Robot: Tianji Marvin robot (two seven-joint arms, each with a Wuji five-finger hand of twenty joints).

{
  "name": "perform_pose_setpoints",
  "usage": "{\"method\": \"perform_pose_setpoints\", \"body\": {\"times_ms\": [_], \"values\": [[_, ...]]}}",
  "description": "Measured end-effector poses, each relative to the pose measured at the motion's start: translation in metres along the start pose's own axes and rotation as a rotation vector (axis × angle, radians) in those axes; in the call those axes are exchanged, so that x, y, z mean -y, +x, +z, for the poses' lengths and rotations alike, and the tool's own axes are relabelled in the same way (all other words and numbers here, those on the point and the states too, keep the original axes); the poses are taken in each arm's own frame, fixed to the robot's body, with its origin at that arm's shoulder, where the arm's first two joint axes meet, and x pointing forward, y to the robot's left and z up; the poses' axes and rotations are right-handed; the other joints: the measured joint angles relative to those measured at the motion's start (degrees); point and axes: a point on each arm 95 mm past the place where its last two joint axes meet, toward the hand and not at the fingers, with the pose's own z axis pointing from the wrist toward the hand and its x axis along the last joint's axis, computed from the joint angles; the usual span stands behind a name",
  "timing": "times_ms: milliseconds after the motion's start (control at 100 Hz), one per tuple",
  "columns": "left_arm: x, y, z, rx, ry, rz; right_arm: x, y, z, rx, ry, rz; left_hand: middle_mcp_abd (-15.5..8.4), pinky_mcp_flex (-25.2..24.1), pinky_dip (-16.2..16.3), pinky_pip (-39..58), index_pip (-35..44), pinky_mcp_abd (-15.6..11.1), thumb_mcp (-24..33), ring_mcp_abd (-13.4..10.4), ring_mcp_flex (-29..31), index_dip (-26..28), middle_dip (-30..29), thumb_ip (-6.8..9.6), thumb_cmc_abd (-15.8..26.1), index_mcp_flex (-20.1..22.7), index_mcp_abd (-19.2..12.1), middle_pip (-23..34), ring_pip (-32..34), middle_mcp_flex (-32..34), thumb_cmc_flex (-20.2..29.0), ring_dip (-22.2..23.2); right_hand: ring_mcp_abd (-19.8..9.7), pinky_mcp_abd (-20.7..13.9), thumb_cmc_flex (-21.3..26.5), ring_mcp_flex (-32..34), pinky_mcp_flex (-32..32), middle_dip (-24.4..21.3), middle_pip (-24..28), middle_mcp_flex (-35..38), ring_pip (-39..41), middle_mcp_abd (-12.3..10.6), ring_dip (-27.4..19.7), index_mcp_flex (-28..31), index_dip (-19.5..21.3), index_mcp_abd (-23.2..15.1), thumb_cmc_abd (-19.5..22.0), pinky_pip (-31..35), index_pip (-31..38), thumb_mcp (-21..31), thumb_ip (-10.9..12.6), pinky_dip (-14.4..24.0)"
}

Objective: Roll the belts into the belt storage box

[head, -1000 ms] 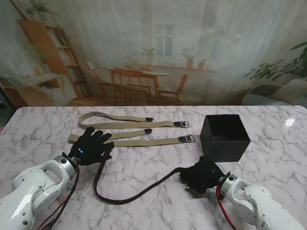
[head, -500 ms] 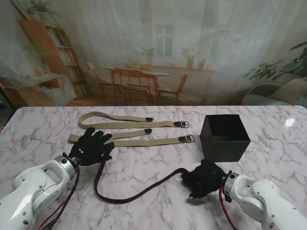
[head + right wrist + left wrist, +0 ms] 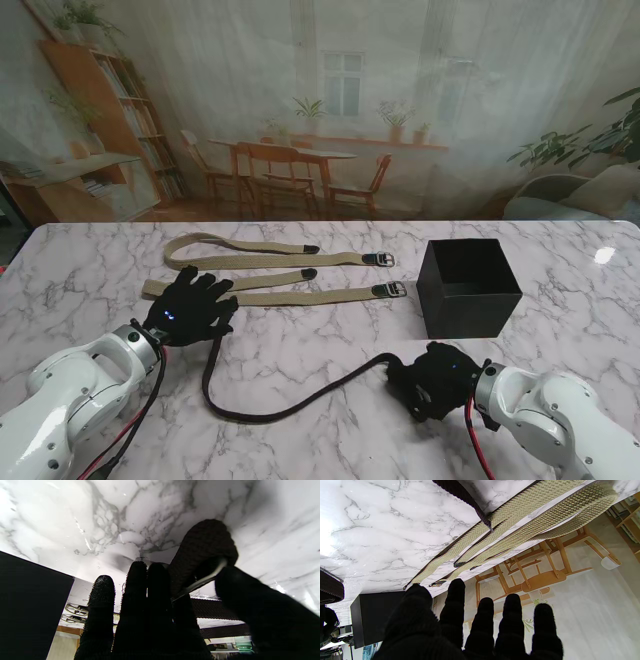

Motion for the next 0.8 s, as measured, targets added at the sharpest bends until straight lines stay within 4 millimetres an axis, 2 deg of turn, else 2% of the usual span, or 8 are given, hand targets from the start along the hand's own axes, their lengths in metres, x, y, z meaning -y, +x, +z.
{"method": "perform_pose_setpoints", "body": {"times_ms": [110,200,280,420,500,660,750,800], "values": [[-0.0003,-0.0001,0.0000,0.000,-0.002,0.000,-0.0008,-0.0004,-0.0017,0.008,0.014,-0.040,0.0,0.0,0.0,0.0,0.1,0.0,0.0,0.0,0.0,0.1,0.0,0.00,0.0,0.0,0.0,0.0,0.0,0.0,0.0,0.0,-0.2,-2.3,7.0,0.0,1.5,0.0,-0.1,-0.1,-0.2,0.0,0.0,-0.1,1.1,-1.2,-3.9,0.7,0.3,5.4,0.6,-0.3],[-0.0006,0.0000,0.0001,0.000,-0.003,0.000,-0.0013,-0.0009,-0.0023,0.011,0.020,-0.069,0.0,0.0,0.0,0.0,0.1,0.0,0.0,0.0,0.0,0.5,0.0,0.00,0.0,0.0,0.0,0.0,0.0,0.0,0.0,0.0,-0.5,-4.4,12.6,0.0,2.3,0.1,-0.3,-0.4,-0.5,-0.1,-0.7,-1.0,1.7,-1.8,-4.2,1.0,1.5,6.4,-0.6,-0.4],[-0.0009,0.0000,0.0001,0.000,-0.004,-0.001,-0.0020,-0.0003,-0.0032,0.011,0.031,-0.078,0.0,0.0,0.0,0.0,0.1,0.0,0.0,0.0,0.0,0.5,0.0,0.00,0.0,0.0,0.0,0.0,0.0,0.0,0.0,0.0,-0.8,-4.8,12.3,-0.9,2.0,-0.1,-1.5,-0.8,-0.5,-0.2,-1.7,-2.3,1.7,-1.9,-4.2,1.0,2.1,6.4,-1.1,-1.1],[-0.0012,0.0000,0.0002,0.000,-0.006,-0.001,-0.0042,0.0020,-0.0049,0.014,0.057,-0.063,0.0,0.0,0.0,0.0,0.2,0.0,0.0,0.0,0.0,0.5,0.0,0.00,0.0,0.0,0.0,0.0,0.0,0.0,0.6,0.0,-0.8,-3.3,5.7,-2.4,-0.1,-0.5,-2.4,-1.4,-0.5,-0.3,-2.5,-2.7,1.4,-1.4,-1.7,0.6,1.4,6.4,-1.0,-1.7],[-0.0014,0.0001,0.0003,-0.001,-0.008,-0.001,-0.0034,0.0029,-0.0052,0.013,0.052,-0.026,0.0,0.0,0.0,0.0,0.2,0.0,0.0,0.0,0.0,0.5,0.0,0.00,0.0,0.0,0.0,0.0,0.0,0.0,0.6,0.0,-0.5,-2.1,2.0,-3.0,-0.7,-1.2,-3.6,-1.4,-0.5,0.1,-2.6,-2.7,0.7,-0.2,1.2,0.0,0.0,6.4,0.8,-1.7],[-0.0017,0.0001,0.0004,-0.001,-0.009,0.000,-0.0018,0.0039,-0.0054,0.005,0.045,0.089,0.0,0.0,0.0,0.0,0.2,0.0,0.0,0.0,0.0,0.5,0.0,0.00,0.0,0.0,0.0,0.0,0.0,0.0,0.9,0.0,1.1,-1.3,-5.4,-3.7,-1.5,-1.5,-4.6,-1.4,-1.1,1.5,-3.3,-2.6,0.0,2.3,9.1,-0.6,-1.7,6.3,9.3,-1.7],[-0.0019,0.0000,0.0006,-0.001,-0.010,0.000,-0.0016,0.0037,-0.0053,0.009,0.046,0.085,0.0,0.0,0.0,0.0,0.2,0.0,0.0,0.0,0.0,0.6,0.0,0.00,0.0,0.0,0.0,0.0,0.0,0.0,0.9,0.0,1.6,-1.3,-5.3,-3.7,-1.4,-2.1,-4.7,-1.4,-1.1,1.8,-3.4,-1.8,0.0,2.4,8.8,-0.6,-2.5,8.1,13.0,-2.0],[-0.0020,0.0000,0.0006,-0.002,-0.010,0.000,-0.0016,0.0033,-0.0053,0.012,0.046,0.074,0.0,0.0,0.0,0.0,0.3,0.0,0.0,0.0,0.0,0.6,0.0,0.00,0.0,0.0,0.0,0.0,0.0,0.0,0.9,0.0,1.6,-1.3,-2.4,-3.7,-0.7,-2.1,-4.7,-1.4,-1.1,1.9,-3.4,-1.8,0.0,2.4,4.5,-0.6,-2.5,9.2,13.8,-2.5]]}}
